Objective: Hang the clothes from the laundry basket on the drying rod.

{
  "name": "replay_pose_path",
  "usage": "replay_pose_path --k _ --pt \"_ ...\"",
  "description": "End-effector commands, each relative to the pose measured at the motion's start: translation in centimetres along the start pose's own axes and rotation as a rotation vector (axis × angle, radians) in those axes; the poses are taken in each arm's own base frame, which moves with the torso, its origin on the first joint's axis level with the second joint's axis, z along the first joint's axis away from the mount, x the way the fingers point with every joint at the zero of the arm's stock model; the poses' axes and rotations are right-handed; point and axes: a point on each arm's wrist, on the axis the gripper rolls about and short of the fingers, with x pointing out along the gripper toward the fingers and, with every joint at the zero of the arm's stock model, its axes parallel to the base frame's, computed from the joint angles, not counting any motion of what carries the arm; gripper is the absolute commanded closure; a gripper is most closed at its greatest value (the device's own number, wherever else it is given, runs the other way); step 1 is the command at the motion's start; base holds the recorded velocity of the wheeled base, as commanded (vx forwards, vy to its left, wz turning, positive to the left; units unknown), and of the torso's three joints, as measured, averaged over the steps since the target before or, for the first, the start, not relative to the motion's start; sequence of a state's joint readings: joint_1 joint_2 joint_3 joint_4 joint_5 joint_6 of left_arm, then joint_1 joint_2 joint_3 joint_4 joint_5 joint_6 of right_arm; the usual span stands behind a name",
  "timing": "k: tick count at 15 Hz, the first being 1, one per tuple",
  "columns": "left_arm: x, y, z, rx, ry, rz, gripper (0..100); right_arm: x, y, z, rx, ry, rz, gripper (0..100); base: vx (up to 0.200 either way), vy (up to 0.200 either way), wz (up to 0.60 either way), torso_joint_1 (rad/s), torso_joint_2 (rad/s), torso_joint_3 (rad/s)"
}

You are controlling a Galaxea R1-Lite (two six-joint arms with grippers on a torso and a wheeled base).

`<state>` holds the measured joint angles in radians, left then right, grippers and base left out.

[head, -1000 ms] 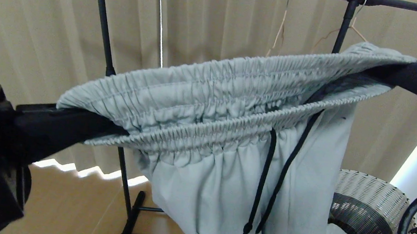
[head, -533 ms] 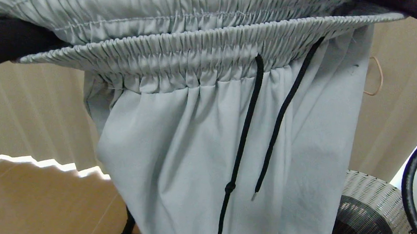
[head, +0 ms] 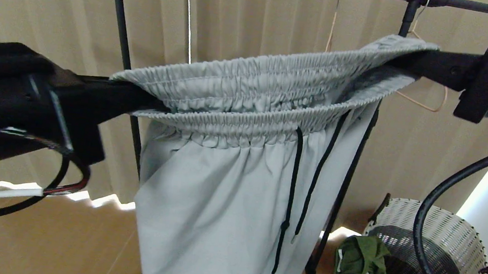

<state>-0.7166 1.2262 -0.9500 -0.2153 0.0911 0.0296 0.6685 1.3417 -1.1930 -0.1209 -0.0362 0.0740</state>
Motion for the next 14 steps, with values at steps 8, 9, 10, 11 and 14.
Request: replay_pose_path --k 8,9,10,11,14 --pt "8.4 0.0 0.2 0.06 0.076 0.144 100 -0.8 -2.9 -3.4 0.002 0.095 -0.209 100 0.0 0.0 0.0 0.0 0.0 0.0" --pt "8.8 0.0 0.4 0.063 0.071 0.145 100 -0.9 -3.0 -3.6 0.004 0.101 -0.212 100 0.0 0.0 0.0 0.0 0.0 0.0" --pt "9.2 0.0 0.4 0.063 0.07 0.145 100 -0.9 -3.4 -3.9 0.004 0.112 -0.23 100 0.0 0.0 0.0 0.0 0.0 0.0" --pt "9.3 0.0 0.4 0.063 0.071 0.143 100 -0.9 -3.4 -4.0 0.007 0.115 -0.23 100 0.0 0.0 0.0 0.0 0.0 0.0" --pt "9.3 0.0 0.4 0.064 0.071 0.144 100 -0.8 -3.7 -4.5 0.005 0.124 -0.243 100 0.0 0.0 0.0 0.0 0.0 0.0"
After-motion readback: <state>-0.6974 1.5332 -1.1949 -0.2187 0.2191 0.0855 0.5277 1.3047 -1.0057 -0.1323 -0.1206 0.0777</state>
